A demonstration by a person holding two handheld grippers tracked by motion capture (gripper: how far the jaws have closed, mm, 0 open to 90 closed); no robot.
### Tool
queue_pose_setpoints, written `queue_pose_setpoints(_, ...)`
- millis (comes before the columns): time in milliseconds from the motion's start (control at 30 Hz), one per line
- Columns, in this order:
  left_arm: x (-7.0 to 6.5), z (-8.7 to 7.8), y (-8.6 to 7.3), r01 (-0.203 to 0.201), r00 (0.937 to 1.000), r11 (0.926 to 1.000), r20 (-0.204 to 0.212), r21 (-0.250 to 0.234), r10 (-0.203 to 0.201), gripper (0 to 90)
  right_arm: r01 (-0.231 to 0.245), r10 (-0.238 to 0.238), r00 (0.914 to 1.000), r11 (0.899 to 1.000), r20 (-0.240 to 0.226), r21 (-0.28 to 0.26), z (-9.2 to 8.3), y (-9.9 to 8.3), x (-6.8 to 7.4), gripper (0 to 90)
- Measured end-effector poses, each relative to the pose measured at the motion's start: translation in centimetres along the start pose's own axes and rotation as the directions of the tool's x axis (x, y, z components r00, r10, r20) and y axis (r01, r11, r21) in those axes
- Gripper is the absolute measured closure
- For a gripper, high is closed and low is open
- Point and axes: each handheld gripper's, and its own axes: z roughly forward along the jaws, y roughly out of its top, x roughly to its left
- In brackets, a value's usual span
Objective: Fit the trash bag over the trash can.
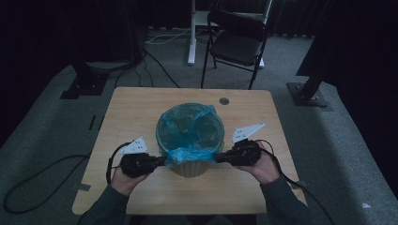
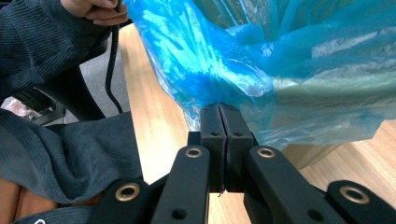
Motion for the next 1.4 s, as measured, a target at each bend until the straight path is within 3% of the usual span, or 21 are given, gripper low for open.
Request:
queue_pose_setpoints(400, 0.5, 0.5, -0.7, -0.006, 0.9999, 0.9997, -0.016, 0.022, 0.006, 88.6, -0.026, 0.026, 0.9995, 1.000, 0.018, 0.017, 0.4, -0.9, -0.8, 89.2)
queue_pose_setpoints(533, 1.0, 0.2, -1.1, 0.021, 0.9997, 0.9998, -0.010, 0.006, -0.021, 88.5, -0.039, 0.039, 0.9989, 0.999, 0.025, 0.020, 0.4, -1.5, -1.0, 89.2)
queue_pose_setpoints(933, 2.0, 0.0, -2.2, 0.068, 0.9970, 0.9973, -0.040, 0.028, -0.067, 87.1, -0.081, 0.078, 0.9952, 0.996, 0.058, 0.040, 0.3, -3.0, -1.7, 89.2)
queue_pose_setpoints(1033, 2.3, -0.2, -2.4, 0.090, 0.9947, 0.9956, -0.052, 0.027, -0.088, 81.4, -0.085, 0.082, 0.9950, 0.995, 0.056, 0.047, 0.3, -3.2, -1.8, 88.9)
queue_pose_setpoints(1267, 2.7, -2.9, -2.6, 0.121, 0.9898, 0.9906, -0.067, -0.064, -0.125, 67.4, -0.089, 0.090, 0.9926, 0.996, 0.081, -0.019, -1.5, -3.3, -1.8, 75.4)
queue_pose_setpoints(1400, 2.7, -3.7, -2.5, 0.111, 0.9906, 0.9906, -0.071, -0.079, -0.117, 63.6, -0.084, 0.091, 0.9899, 0.994, 0.108, -0.068, -2.8, -2.8, -1.9, 71.4)
